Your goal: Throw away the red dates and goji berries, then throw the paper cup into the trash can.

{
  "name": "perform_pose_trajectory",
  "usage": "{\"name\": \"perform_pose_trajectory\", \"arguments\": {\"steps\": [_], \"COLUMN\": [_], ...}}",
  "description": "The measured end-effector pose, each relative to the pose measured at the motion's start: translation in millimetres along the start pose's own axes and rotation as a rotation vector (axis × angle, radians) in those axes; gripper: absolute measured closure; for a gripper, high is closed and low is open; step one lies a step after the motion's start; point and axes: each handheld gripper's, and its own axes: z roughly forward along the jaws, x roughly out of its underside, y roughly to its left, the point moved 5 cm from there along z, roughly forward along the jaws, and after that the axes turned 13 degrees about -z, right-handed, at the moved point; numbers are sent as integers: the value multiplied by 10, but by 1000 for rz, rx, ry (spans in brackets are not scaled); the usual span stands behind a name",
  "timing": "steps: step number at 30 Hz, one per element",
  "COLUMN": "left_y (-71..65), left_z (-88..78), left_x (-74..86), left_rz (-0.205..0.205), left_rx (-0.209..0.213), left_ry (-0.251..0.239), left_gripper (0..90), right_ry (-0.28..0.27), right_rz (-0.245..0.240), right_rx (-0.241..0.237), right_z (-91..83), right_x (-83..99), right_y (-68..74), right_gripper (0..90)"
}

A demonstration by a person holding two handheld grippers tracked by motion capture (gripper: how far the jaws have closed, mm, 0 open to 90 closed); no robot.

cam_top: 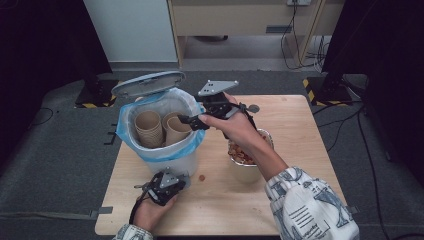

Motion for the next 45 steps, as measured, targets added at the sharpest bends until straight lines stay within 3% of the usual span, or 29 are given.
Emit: {"name": "perform_pose_trajectory", "arguments": {"steps": [24,45], "left_y": [-1,-1], "left_z": [0,-1], "left_x": [0,1], "left_rz": [0,-6], "left_rx": [0,2], "left_ry": [-1,-3], "left_gripper": [899,898], "right_ry": [4,12], "right_rz": [28,65], "right_rx": [65,158], "right_z": [-242,-625], "right_x": [131,344], "right_y": [-219,-516], "right_gripper": [112,111]}}
